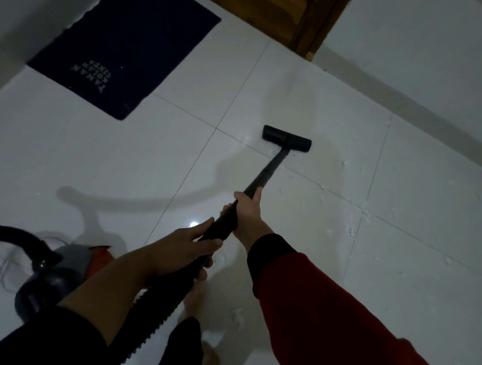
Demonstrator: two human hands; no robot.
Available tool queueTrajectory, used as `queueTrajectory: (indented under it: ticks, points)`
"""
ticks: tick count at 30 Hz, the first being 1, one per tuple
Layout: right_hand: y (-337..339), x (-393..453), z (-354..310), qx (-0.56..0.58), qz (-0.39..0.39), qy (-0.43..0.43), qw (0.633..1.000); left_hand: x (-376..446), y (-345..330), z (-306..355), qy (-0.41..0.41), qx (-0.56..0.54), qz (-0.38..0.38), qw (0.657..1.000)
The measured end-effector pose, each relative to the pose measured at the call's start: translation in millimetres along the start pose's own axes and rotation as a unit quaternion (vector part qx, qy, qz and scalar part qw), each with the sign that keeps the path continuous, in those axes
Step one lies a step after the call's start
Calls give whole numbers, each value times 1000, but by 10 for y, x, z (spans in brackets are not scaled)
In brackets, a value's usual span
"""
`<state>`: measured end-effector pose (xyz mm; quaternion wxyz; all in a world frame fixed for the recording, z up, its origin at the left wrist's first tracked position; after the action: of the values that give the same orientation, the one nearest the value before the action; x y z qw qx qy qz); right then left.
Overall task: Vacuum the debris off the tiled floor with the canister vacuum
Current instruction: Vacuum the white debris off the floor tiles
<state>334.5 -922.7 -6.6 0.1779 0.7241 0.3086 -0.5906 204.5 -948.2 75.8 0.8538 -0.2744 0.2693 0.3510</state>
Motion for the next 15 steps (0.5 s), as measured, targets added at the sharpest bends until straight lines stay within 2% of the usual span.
queueTrajectory:
  ticks: [9, 15]
  points:
    - [308, -188, 457, -14, -11, -1, 1000, -467, -285, -352, 2, 8, 29, 1000]
    - [370, -345, 607, -22, -5, -18, 1000, -700, -425, -359, 25, -40, 38, 998]
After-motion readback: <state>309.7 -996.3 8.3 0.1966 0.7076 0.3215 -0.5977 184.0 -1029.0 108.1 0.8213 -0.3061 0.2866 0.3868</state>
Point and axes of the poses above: each hand's wrist, its own x-axis towards the middle knuckle, its own y-axis out of the back of the hand, z = x × y, the point moved 10 cm from there along x, towards the middle knuckle, and after that the axes turned 14 degrees about -y, right-handed, at the moved point
